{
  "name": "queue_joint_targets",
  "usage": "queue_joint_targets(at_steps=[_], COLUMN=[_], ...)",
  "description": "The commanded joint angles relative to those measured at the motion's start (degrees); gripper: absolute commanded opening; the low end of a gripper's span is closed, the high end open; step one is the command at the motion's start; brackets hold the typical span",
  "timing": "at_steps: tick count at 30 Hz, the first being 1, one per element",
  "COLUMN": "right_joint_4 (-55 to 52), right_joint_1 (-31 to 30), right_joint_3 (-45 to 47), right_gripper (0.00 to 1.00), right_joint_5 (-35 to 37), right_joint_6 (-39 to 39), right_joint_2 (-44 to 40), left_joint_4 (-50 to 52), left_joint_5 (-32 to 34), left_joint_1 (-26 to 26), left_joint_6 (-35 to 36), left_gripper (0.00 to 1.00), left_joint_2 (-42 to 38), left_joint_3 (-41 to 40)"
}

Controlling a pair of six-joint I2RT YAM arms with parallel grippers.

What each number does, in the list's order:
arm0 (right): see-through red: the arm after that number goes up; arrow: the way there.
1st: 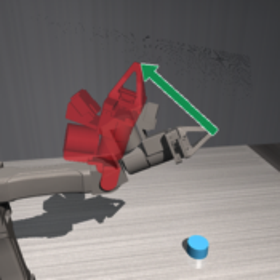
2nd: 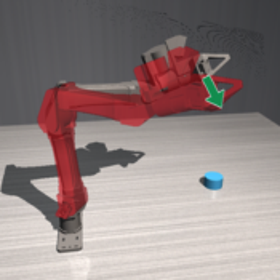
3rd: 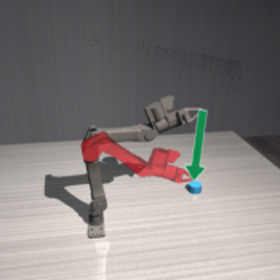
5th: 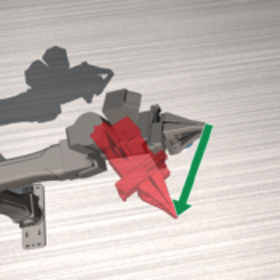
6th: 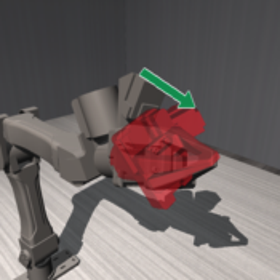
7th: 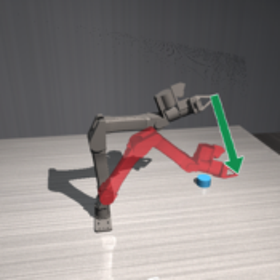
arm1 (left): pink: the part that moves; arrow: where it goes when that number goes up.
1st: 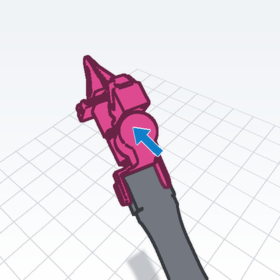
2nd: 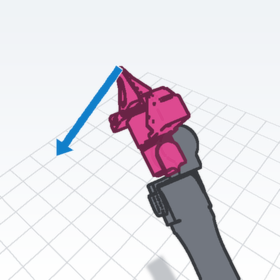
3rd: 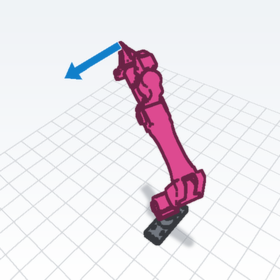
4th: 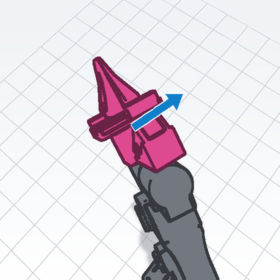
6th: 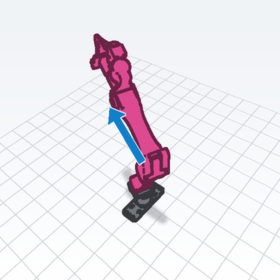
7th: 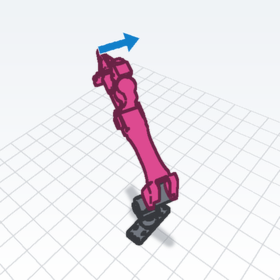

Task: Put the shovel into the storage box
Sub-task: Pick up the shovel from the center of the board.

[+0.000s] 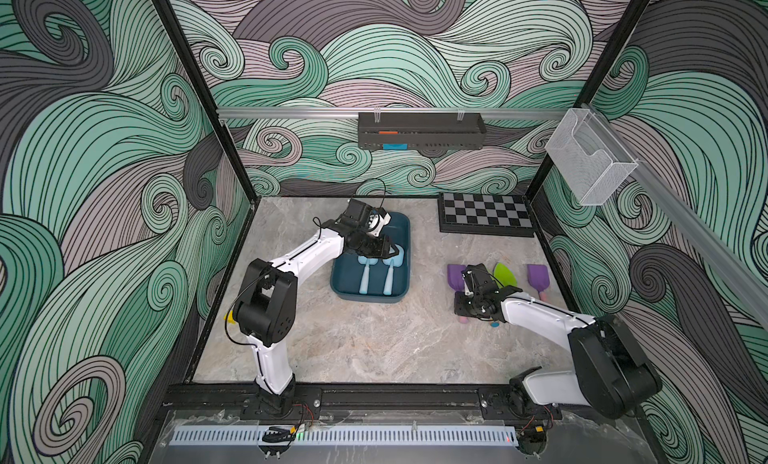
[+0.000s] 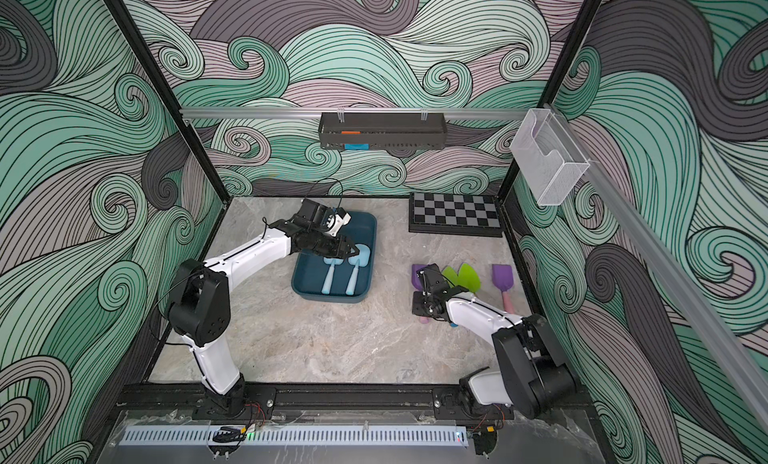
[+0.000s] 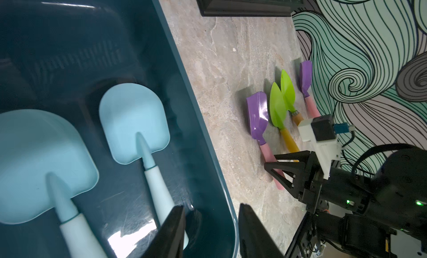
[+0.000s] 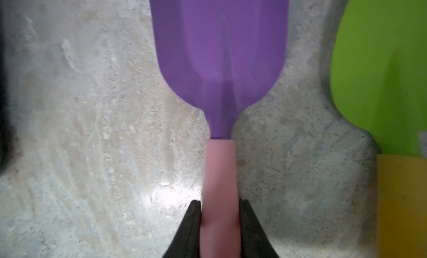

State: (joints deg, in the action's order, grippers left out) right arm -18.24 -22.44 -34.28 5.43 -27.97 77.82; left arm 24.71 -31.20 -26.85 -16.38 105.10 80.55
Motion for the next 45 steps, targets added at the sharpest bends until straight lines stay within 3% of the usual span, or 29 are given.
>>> queue_joint_targets(at_steps=[1,11,21,27,30,38,40,44,45], right_joint_4=[-0.86,-5.35,-5.42,-5.58,-5.53,-5.1,-4.65,-4.2,-3.92], right_joint_1=[-1.42,-10.2,-15.88,-18.47,-19.22,-20.88,-21.22,-21.6,-21.73], right_joint_3=[-3.02,-9.22,-12.1,-12.91,-13.0,-13.2,-13.01,-12.7,-12.48], right_gripper=[0.0,0.0,0.0,0.0,0.0,0.0,0.04,0.3,0.41], right_joint_5=[-1.92,-0.19,0.02,0.36,0.53,1.42,1.5,2.58,2.72], right_joint_6=[1.55,1.42,-0.18,-0.93,-1.2,-1.73,-1.67,-1.33,-1.27], right_joint_2=[-3.5,-7.3,-6.42,-6.74,-6.81,-6.97,-6.98,-7.82,-8.31], left_joint_4=[-5.14,-8.44,-5.82,-6.72,-6.72,-6.89,-6.89,-6.99,-6.97], left_joint_5=[-3.25,-3.42,2.4,2.31,1.88,1.57,1.45,1.32,1.32], left_joint_1=[-1.58,-5.46,-7.83,-8.74,-8.79,-8.92,-8.92,-8.84,-8.83], left_joint_6=[-2.73,-4.65,-3.14,-3.56,-3.65,-3.74,-3.69,-3.63,-3.56], left_gripper=[0.42,0.43,0.43,0.43,0.37,0.06,0.0,0.0,0.0], left_joint_2=[-1.41,0.64,1.35,2.92,3.62,4.19,4.3,4.45,4.32], left_joint_3=[-0.4,0.67,2.82,3.52,3.97,4.0,4.05,4.09,4.1])
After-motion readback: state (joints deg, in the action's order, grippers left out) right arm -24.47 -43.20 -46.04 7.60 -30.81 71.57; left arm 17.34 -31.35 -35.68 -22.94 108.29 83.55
